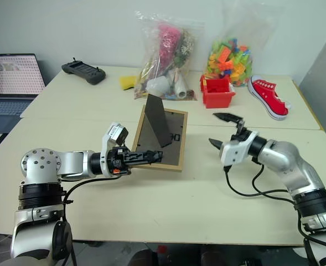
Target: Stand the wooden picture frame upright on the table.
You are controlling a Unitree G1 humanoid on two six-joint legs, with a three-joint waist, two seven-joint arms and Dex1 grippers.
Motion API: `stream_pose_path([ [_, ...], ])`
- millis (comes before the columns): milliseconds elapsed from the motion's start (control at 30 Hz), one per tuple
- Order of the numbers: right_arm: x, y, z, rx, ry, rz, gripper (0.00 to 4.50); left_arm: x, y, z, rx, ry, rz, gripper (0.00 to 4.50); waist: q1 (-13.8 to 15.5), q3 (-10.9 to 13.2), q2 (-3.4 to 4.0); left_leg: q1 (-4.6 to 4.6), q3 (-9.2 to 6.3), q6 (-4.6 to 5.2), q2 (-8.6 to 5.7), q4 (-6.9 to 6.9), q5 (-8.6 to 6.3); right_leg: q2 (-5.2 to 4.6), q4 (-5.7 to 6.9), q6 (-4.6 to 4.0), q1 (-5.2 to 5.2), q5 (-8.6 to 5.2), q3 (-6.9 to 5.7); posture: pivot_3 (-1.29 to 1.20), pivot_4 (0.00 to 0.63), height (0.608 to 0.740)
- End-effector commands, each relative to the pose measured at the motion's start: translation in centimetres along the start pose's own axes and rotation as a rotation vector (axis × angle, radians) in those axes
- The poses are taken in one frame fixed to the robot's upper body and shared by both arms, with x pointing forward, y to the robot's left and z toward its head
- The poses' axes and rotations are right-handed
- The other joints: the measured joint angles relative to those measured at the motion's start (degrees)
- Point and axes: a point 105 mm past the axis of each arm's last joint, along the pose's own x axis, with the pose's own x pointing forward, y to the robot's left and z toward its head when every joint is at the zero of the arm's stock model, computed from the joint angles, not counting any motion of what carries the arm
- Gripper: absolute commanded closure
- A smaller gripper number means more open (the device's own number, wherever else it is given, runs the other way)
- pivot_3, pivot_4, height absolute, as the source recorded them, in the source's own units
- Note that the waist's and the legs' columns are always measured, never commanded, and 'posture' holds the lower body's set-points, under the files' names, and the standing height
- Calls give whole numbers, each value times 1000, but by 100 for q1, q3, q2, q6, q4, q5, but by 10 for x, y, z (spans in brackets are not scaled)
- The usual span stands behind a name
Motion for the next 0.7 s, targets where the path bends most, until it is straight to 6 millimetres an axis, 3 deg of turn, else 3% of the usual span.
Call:
stream_pose_path([
  [33,18,-12,13,-180,-116,-112,17,8,-23,2,28,5,-114,3180,-33,0,0,3,1,-3,1,0,2,0,3,0,0,0,1,0,150,740],
  [233,40,-25,30,-246,-222,-208,17,21,-29,-21,5,55,-162,3180,-32,0,0,25,7,-18,3,-4,10,-1,19,-2,9,0,7,0,150,740],
  [333,37,-30,35,-223,-266,-229,485,23,-29,-24,-10,29,-149,3180,-25,0,0,30,6,-18,1,-4,10,-8,18,-2,17,0,6,0,150,740],
  [700,32,-38,42,-212,-324,-263,3037,23,-34,-26,6,-14,-115,3180,-2,0,0,39,3,-18,-6,-1,10,-10,19,-2,29,0,5,0,150,740],
])
